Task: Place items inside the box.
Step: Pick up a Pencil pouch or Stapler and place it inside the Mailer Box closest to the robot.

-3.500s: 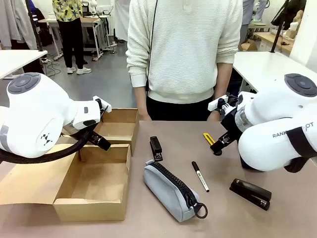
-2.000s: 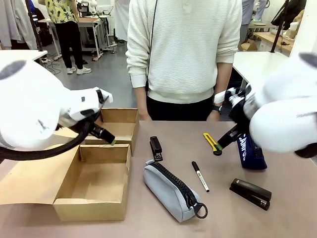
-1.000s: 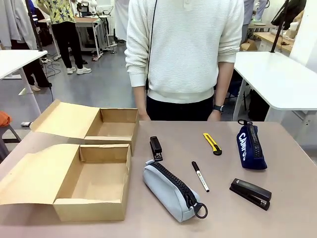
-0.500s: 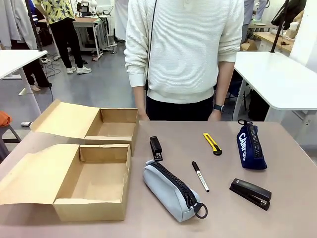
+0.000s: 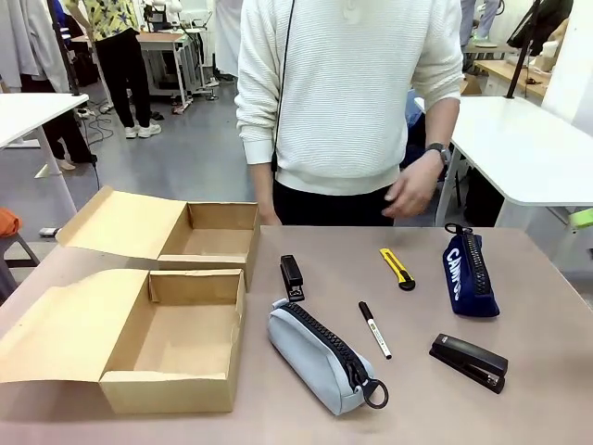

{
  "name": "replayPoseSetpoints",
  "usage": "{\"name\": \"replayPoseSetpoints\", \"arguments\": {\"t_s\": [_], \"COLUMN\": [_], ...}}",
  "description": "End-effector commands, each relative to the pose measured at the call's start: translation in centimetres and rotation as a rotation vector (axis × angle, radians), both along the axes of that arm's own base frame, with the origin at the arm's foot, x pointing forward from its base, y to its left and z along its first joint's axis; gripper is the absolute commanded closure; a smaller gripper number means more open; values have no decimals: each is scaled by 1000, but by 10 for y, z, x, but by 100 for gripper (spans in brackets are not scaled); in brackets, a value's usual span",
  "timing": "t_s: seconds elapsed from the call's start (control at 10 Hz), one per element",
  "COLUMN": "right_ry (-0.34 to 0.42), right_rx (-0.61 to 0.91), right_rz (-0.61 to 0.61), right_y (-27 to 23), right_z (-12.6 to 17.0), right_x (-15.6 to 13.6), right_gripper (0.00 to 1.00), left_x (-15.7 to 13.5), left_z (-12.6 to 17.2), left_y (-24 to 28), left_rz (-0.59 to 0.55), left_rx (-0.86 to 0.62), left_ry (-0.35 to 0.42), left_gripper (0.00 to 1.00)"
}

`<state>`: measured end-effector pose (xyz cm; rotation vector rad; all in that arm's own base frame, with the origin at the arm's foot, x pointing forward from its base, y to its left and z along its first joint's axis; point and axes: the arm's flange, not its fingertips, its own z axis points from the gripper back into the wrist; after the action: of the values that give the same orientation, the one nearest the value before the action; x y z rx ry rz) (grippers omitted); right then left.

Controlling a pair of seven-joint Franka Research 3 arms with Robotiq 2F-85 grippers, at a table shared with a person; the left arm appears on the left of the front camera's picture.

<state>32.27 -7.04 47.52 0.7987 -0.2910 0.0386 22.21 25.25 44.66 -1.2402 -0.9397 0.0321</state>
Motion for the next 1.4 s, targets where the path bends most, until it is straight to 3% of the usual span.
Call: {"name": "replayPoseSetpoints", "arguments": {"t_s": [0.0,0.1,0.3,0.4,0.5,0.6,0.7,1.1,1.3], "right_ry": [6,10,-85,-149,-147,-138,-89,-74,-43], "right_rx": [56,150,339,407,419,466,398,417,263], "right_rz": [-24,-84,-323,-395,-541,-604,-498,-534,-299], "right_y": [-28,-80,-176,-206,-224,-228,-221,-226,-135], "right_z": [-20,-17,-20,-29,-42,-51,-36,-40,-20], "right_x": [-12,-22,-73,-103,-123,-127,-138,-138,-117], "right_gripper": [0,0,0,0,0,0,0,0,0], "left_x": [1,1,1,1,1,1,1,1,1], "left_z": [4,4,4,4,4,4,4,4,4], "left_y": [-1,-1,-1,-1,-1,-1,-1,-1,-1], "left_rz": [2,2,2,2,2,2,2,2,2], "left_rx": [4,4,4,4,4,4,4,4,4], "left_ry": [-30,-30,-30,-30,-30,-30,-30,-30,-30], "left_gripper": [0,0,0,0,0,0,0,0,0]}}
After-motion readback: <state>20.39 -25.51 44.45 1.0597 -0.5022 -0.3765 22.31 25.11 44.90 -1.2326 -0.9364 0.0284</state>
